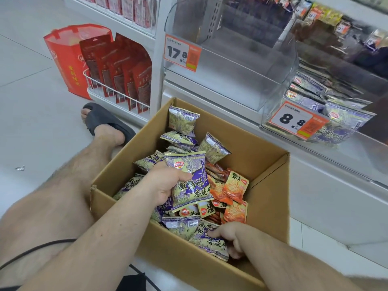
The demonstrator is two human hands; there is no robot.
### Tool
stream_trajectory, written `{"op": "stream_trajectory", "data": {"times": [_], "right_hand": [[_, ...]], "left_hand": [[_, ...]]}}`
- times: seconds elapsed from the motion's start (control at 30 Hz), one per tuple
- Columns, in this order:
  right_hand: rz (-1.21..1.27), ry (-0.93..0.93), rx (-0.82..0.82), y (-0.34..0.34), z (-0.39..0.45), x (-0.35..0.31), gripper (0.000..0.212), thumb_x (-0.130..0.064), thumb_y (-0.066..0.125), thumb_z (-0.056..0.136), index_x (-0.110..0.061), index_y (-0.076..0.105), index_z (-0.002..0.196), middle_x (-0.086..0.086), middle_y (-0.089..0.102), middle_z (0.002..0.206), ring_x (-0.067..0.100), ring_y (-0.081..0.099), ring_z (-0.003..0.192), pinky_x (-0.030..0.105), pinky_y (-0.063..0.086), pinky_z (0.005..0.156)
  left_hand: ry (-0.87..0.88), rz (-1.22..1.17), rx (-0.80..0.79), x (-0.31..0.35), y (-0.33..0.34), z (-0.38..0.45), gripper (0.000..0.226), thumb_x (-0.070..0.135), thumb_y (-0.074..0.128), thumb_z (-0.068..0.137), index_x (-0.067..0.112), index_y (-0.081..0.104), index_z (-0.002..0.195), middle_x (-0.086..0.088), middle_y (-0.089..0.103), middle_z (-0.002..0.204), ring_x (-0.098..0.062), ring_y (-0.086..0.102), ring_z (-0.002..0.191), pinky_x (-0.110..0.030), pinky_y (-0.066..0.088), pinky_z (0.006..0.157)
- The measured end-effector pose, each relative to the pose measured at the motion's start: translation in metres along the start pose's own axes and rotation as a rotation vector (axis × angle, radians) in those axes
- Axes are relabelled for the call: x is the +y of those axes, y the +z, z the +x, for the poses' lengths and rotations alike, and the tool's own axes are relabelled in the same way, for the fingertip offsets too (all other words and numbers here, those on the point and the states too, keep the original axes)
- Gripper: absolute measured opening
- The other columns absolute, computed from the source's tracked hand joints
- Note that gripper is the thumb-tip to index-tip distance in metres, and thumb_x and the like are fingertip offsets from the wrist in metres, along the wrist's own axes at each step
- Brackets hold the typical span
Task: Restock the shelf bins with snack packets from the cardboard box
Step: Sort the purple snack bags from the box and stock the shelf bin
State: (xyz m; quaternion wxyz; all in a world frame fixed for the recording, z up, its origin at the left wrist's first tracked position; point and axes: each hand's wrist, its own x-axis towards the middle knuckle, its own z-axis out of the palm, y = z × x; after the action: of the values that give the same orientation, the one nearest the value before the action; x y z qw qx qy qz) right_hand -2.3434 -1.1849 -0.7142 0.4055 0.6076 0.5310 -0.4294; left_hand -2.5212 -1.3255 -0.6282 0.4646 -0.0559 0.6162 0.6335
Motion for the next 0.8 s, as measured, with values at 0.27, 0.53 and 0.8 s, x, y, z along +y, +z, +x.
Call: {"op": "stream_trajectory", "data": {"times": [0.27, 0.53, 0.8], "right_hand": [[-0.061, -0.384, 0.282, -0.057, -0.07, -0.029, 0.066, -0.021, 0.087, 0.073, -0.002, 0.046, 0.121, 0.009, 0.057, 0.094, 0.019, 0.051, 0.07, 0.027, 0.045, 0.056], [0.244, -0.795, 0.349, -0.121, -0.159, -0.017, 0.04, 0.0, 0.083, 0.072, -0.009, 0.059, 0.103, 0.007, 0.076, 0.09, 0.024, 0.073, 0.081, 0.033, 0.057, 0.068], [0.384, -1.08, 0.146, -0.118, -0.185, -0.018, 0.052, 0.0, 0.082, 0.071, -0.003, 0.062, 0.118, 0.011, 0.075, 0.105, 0.029, 0.071, 0.1, 0.043, 0.053, 0.094]], "left_hand": [[0.09, -0.071, -0.003, 0.001, -0.004, 0.002, 0.047, -0.001, 0.081, 0.076, 0.011, 0.061, 0.117, -0.01, 0.076, 0.102, -0.031, 0.073, 0.094, -0.054, 0.055, 0.09], [0.155, -0.164, -0.052, 0.017, 0.013, 0.0, 0.054, 0.014, 0.086, 0.074, 0.018, 0.062, 0.122, -0.006, 0.073, 0.114, -0.031, 0.065, 0.112, -0.061, 0.045, 0.101], [0.211, 0.016, -0.154, 0.037, 0.025, -0.021, 0.034, 0.004, 0.068, 0.091, 0.014, 0.061, 0.123, -0.005, 0.075, 0.108, -0.029, 0.07, 0.104, -0.056, 0.048, 0.1]]}}
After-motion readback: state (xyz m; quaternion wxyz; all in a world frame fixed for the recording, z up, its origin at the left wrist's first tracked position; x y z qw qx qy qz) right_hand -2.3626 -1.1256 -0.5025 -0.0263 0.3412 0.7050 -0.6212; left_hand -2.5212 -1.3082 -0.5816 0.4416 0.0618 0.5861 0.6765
